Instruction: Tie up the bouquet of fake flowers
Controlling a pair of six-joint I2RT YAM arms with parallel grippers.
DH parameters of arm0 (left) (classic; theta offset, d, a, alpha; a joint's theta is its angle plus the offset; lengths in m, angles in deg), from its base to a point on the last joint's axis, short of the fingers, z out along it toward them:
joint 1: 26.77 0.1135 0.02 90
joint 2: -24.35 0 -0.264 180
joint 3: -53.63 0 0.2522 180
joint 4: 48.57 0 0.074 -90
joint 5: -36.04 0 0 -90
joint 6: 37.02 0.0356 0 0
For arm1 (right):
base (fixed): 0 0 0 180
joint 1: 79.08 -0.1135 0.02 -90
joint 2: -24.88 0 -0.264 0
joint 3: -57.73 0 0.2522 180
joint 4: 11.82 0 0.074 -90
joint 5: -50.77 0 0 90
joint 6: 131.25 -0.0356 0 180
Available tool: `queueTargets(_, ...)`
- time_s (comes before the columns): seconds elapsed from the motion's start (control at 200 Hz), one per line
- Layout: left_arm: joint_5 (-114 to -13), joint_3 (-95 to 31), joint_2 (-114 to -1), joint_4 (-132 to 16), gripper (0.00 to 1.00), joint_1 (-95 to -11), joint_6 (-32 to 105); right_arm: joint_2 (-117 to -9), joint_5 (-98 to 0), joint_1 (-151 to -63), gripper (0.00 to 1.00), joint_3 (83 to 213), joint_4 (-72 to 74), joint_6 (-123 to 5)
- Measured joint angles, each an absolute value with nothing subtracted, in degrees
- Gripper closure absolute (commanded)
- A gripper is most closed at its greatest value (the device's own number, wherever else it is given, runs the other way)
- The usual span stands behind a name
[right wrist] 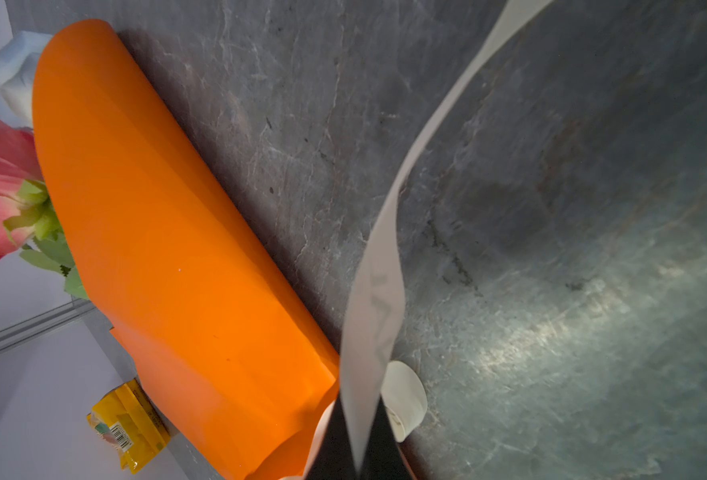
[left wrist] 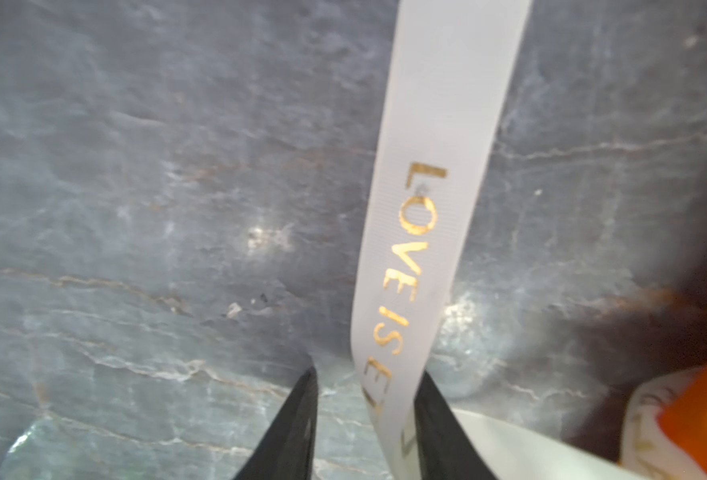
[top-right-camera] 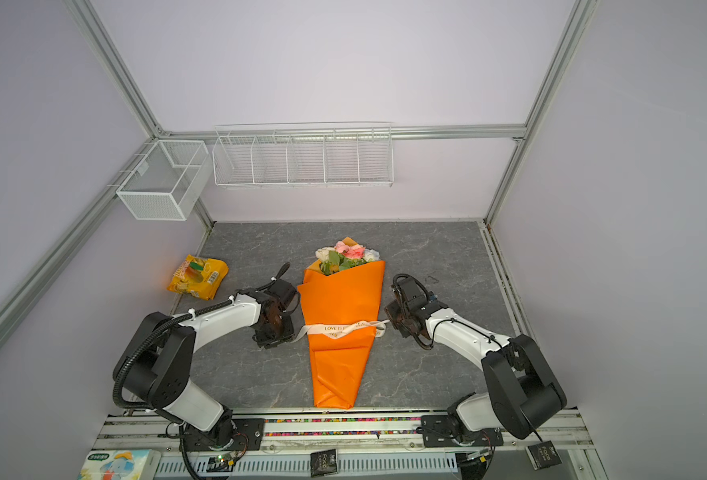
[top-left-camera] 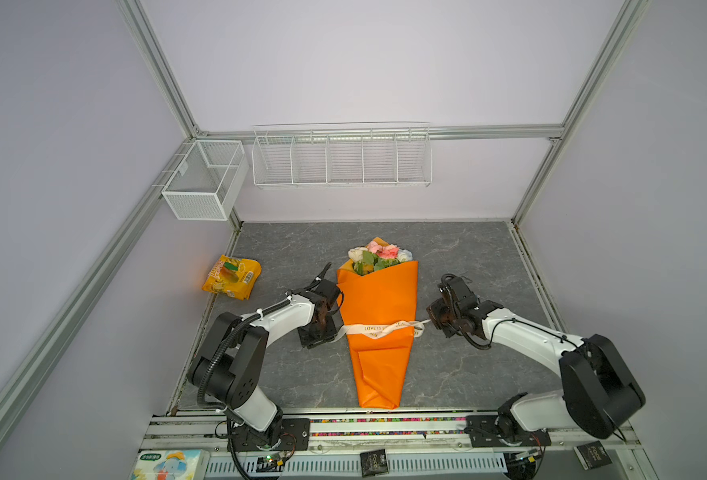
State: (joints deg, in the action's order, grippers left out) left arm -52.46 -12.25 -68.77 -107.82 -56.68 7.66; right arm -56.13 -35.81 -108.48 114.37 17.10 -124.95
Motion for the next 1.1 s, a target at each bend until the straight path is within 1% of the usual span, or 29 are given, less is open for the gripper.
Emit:
queueTargets(0.045, -52.5, -12.7, -69.3, -107.9, 0.72, -56.7, 7.7, -56.1, -35.8, -108.5, 0.94, 114.4, 17.1, -124.9)
queueTargets(0.11, -52.2, -13.3, -69.8, -107.9, 0.85, -56.7, 7.9, -56.1, -35.8, -108.5, 0.94, 114.4, 17.1, -124.8)
queueTargets(0.155, -52.0, -13.6, -70.0, -107.9, 0.9, -56.7, 7.5, -56.1, -35.8, -108.5, 0.94, 114.4, 17.1, -124.8)
queueTargets(0.175, -51.9, -13.6, -70.1, -107.9, 0.95, -56.7, 8.1, -56.1, -35.8, -108.5, 0.94, 114.4, 17.1, -124.8)
queueTargets(0.19, -51.9, -13.6, -70.1, -107.9, 1.0, -56.7, 7.6, -56.1, -35.8, -108.5, 0.94, 114.4, 17.1, -124.7)
queueTargets(0.445, -51.0, -12.4, -68.0, -104.6, 1.0, -56.7, 8.5, -56.0, -34.9, -108.5, 0.94, 114.5, 18.1, -123.1)
queueTargets(0.65, -49.6, -11.0, -56.5, -101.8, 1.0, -56.1, 9.1, -51.5, -30.6, -108.5, 0.94, 115.6, 23.2, -119.2)
queueTargets(0.79, -48.8, -9.4, -49.0, -100.8, 1.0, -52.9, 10.2, -48.3, -27.9, -108.5, 0.94, 115.8, 25.6, -116.4)
queueTargets(0.885, -48.7, -7.4, -47.1, -100.8, 1.0, -50.8, 11.1, -48.0, -27.2, -108.5, 0.94, 115.8, 26.8, -114.8)
queueTargets(1.1, -49.1, -2.1, -44.8, -100.8, 1.0, -49.5, 11.6, -48.2, -27.2, -108.5, 0.94, 115.9, 27.6, -110.8)
